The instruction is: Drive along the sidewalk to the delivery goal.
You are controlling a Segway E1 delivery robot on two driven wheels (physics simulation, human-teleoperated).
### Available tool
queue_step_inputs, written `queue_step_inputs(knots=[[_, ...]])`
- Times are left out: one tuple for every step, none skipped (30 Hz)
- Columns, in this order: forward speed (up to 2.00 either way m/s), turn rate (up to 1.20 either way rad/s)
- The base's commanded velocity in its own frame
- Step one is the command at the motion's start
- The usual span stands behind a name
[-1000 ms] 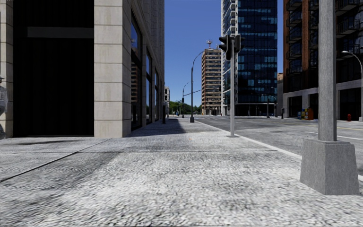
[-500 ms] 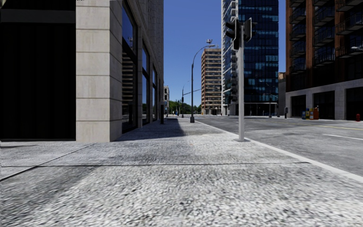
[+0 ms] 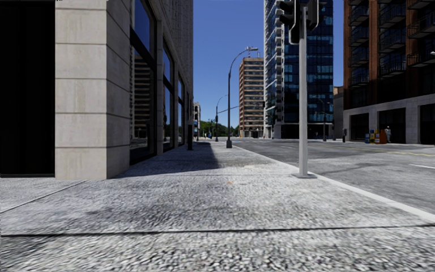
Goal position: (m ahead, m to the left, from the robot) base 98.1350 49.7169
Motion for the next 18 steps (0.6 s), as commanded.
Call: queue_step_inputs(knots=[[2.00, 0.00], [2.00, 0.00], [2.00, 0.00], [2.00, 0.00], [2.00, 0.00], [2.00, 0.00], [2.00, 0.00], [2.00, 0.00], [2.00, 0.00], [2.00, 0.00], [2.00, 0.00], [2.00, 0.00], [2.00, 0.00], [2.00, 0.00], [2.00, 0.00], [2.00, 0.00], [2.00, 0.00], [2.00, 0.00]])
